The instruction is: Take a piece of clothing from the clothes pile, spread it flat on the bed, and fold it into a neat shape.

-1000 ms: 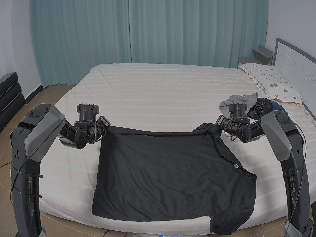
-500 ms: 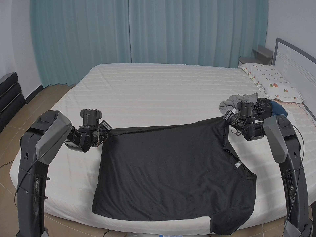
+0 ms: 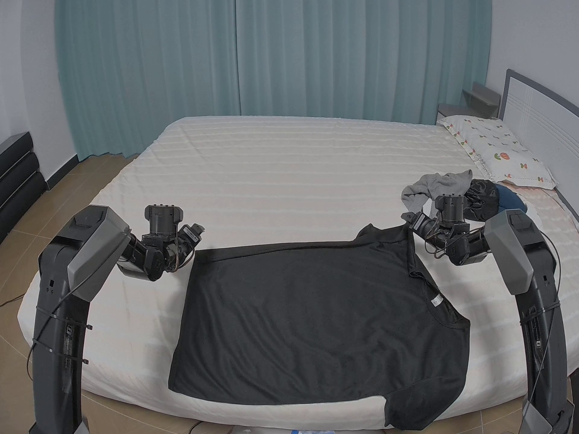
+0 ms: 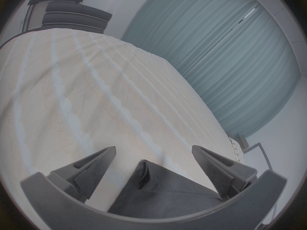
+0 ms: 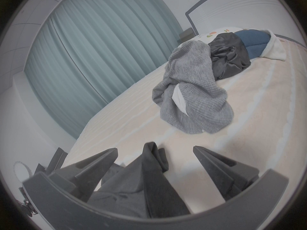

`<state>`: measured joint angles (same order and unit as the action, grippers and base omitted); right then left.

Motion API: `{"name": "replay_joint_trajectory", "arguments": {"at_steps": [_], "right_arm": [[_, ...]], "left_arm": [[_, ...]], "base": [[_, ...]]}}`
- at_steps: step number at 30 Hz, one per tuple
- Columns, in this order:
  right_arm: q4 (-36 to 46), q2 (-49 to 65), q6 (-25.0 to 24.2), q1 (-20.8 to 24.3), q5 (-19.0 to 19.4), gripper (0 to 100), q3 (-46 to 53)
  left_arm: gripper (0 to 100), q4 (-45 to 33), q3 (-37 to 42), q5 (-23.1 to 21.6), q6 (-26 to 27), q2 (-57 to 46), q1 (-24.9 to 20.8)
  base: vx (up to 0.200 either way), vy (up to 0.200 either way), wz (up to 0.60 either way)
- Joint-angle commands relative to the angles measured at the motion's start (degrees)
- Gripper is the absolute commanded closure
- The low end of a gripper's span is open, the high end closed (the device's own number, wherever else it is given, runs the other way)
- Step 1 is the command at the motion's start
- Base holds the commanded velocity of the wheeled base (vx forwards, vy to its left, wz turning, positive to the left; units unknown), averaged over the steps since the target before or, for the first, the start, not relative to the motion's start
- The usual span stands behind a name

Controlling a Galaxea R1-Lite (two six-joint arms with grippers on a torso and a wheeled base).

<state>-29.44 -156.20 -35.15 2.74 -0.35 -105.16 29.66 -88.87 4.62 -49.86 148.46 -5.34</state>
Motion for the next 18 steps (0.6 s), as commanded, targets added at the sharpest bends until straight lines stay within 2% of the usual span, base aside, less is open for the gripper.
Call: {"name": "replay_joint_trajectory", "arguments": {"at_steps": [1,4,6,9,13,18], "right_arm": [[-4.49,11.71,-0.54,-0.02,4.13,0,14.10],[-6.68,15.31,-1.42,0.42,5.98,0,19.46],[-9.23,20.85,-6.60,2.18,8.18,0,27.64],[-9.67,23.48,-9.59,4.02,9.67,0,33.09],[-10.37,24.01,-10.21,6.84,9.93,0,38.89],[-10.73,21.29,-10.29,8.07,9.49,0,40.20]], "left_arm": [[0,-0.30,4.05,-1.02,-2.35,-4.23,2.97],[0,0.05,7.57,-2.16,-2.52,-6.51,3.49],[0,0.57,14.34,-4.53,-2.96,-10.47,3.49],[0,1.28,19.35,-5.59,-4.46,-13.11,2.97],[0,3.30,26.55,-5.67,-7.53,-16.97,1.30],[0,4.62,33.59,-6.03,-9.29,-20.66,0.51]], "base": [[0.000,0.000,0.00],[0.000,0.000,0.00],[0.000,0.000,0.00],[0.000,0.000,0.00],[0.000,0.000,0.00],[0.000,0.000,0.00]]}}
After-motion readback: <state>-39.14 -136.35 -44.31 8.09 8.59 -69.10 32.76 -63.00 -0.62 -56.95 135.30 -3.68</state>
